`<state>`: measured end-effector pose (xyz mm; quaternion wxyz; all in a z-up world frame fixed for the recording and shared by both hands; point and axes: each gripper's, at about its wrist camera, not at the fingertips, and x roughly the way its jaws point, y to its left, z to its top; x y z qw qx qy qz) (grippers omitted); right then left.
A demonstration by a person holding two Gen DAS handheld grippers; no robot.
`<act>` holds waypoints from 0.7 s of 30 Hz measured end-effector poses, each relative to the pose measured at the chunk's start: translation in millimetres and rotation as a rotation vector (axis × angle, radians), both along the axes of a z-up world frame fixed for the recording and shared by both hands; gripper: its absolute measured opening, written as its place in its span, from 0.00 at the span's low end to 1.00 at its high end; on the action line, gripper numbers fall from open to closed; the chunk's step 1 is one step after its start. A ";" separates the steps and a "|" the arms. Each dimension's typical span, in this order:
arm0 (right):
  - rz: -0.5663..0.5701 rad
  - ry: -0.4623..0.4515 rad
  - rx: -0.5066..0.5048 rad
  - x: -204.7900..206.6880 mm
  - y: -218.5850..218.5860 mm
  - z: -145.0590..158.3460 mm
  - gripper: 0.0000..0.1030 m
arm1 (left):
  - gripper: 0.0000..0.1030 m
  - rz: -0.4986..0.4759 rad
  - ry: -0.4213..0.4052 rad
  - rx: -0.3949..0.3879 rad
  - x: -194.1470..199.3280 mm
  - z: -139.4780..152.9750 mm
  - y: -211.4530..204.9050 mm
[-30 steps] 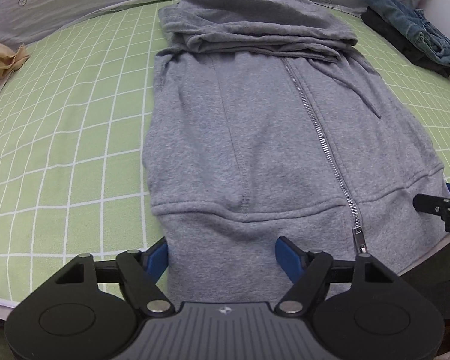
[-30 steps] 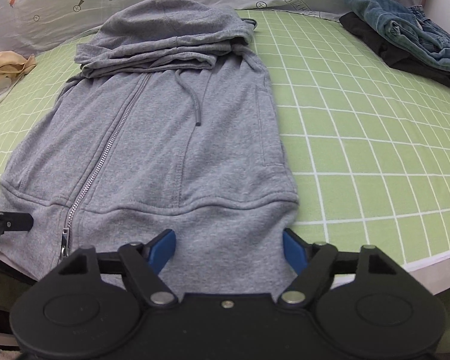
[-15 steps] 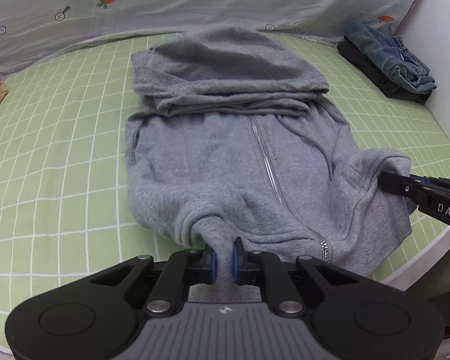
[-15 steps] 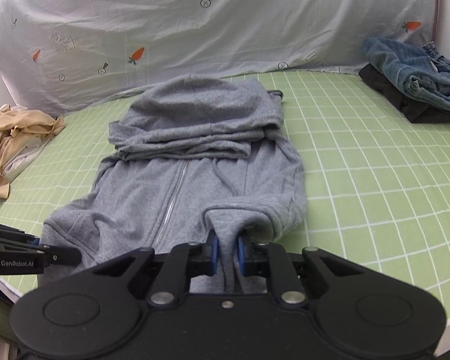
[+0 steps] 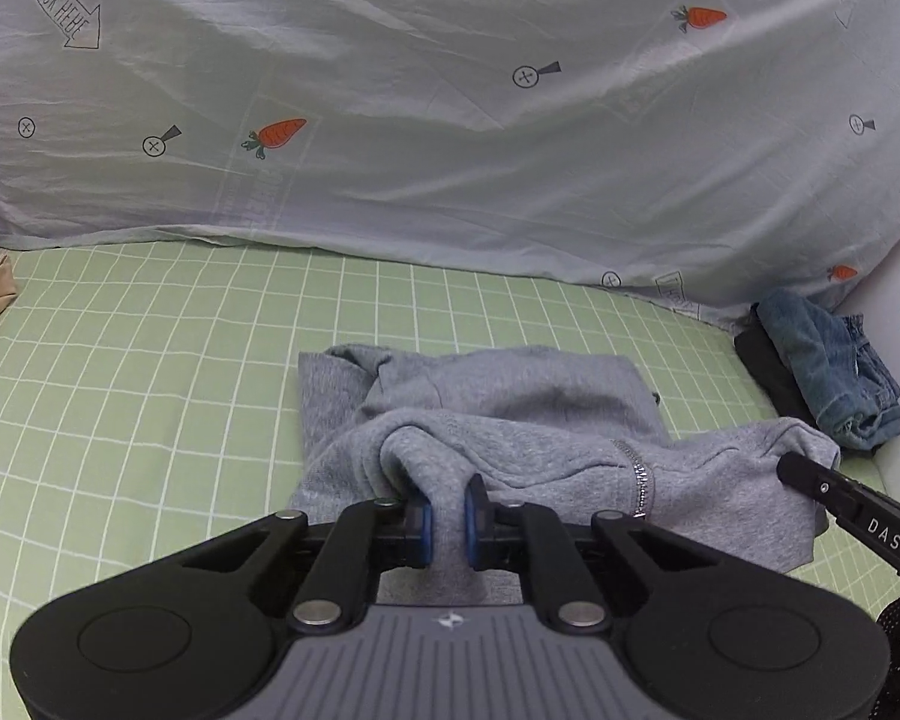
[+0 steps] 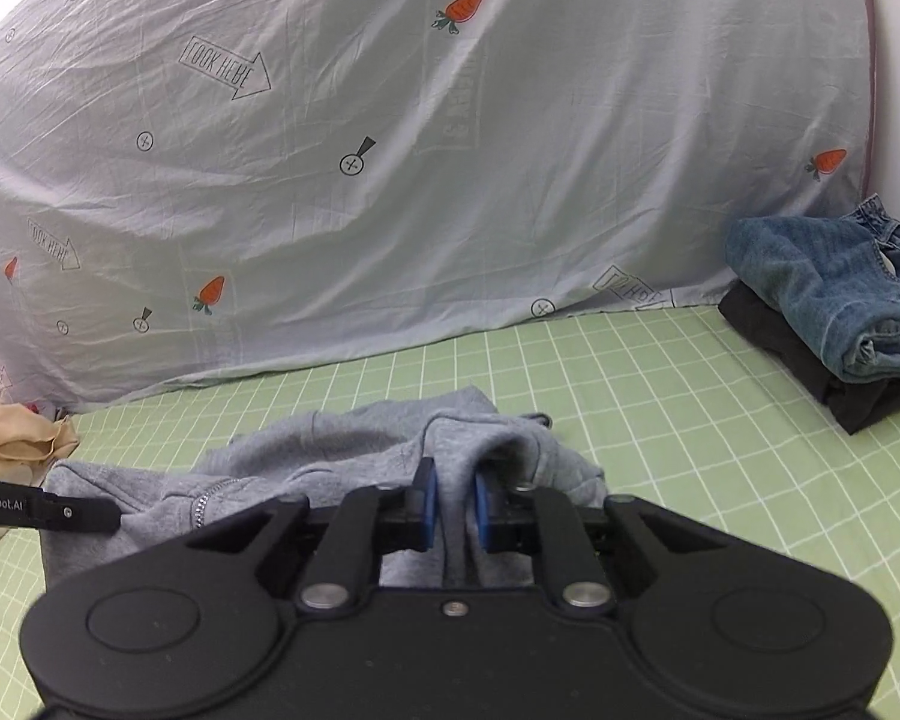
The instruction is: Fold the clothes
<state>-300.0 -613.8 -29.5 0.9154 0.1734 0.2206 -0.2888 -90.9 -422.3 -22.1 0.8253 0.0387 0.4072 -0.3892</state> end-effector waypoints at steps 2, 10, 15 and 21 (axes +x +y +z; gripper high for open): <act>0.007 -0.006 -0.018 24.5 -18.5 3.2 0.13 | 0.11 0.016 0.008 -0.016 23.7 -1.3 -20.0; -0.021 0.184 0.200 136.9 -96.7 -70.7 0.18 | 0.15 0.155 0.284 0.003 116.4 -78.3 -62.6; -0.026 0.211 0.243 154.5 -111.3 -81.2 0.27 | 0.19 0.216 0.402 -0.068 139.0 -85.9 -52.6; -0.028 0.171 0.253 167.3 -127.2 -66.8 0.43 | 0.46 0.300 0.310 -0.044 161.2 -73.2 -55.2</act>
